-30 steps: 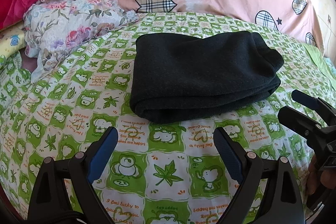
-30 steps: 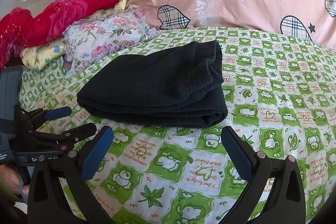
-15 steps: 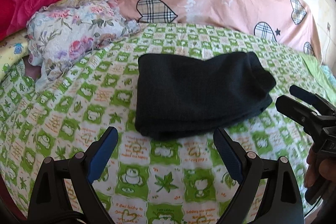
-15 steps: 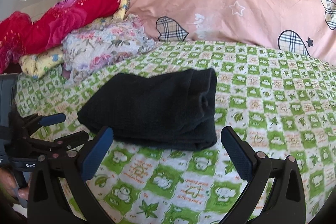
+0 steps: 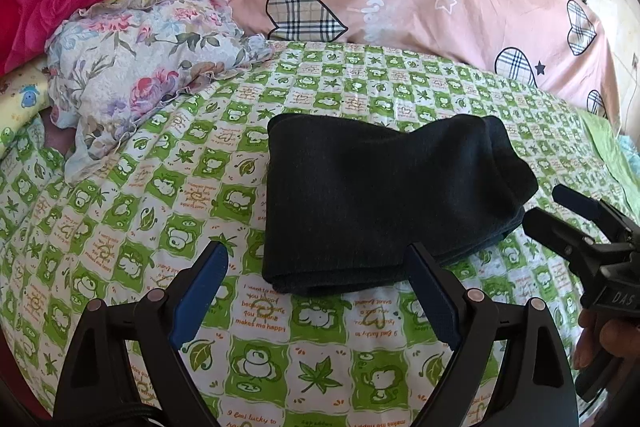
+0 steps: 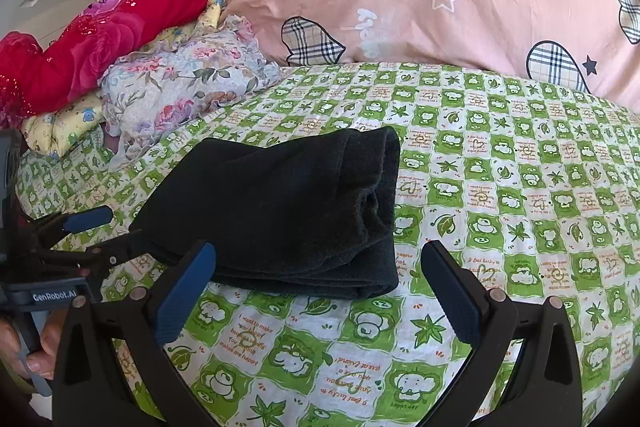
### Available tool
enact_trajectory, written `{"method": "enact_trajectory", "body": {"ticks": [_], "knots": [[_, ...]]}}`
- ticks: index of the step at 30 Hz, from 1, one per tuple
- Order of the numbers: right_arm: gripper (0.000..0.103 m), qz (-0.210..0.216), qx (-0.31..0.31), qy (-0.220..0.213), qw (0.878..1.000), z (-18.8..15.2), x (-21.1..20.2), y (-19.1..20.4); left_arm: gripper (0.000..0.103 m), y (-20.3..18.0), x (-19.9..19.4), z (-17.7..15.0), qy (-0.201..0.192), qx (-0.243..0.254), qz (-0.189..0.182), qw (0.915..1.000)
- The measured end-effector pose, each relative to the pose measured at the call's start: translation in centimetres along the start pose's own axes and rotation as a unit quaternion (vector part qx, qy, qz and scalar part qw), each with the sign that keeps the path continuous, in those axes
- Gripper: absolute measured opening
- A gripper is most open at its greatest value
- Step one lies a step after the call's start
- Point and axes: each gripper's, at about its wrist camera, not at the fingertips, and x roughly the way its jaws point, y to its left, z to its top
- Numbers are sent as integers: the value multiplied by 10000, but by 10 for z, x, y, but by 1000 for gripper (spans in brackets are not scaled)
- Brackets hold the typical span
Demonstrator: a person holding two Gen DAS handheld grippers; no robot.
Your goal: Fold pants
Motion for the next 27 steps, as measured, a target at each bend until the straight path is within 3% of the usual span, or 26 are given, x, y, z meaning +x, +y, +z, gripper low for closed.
{"method": "enact_trajectory", "body": {"ticks": [27], "knots": [[102, 67, 124, -10, 9999, 8, 4, -6, 90, -6, 8, 11, 106, -28, -1, 9999]]}}
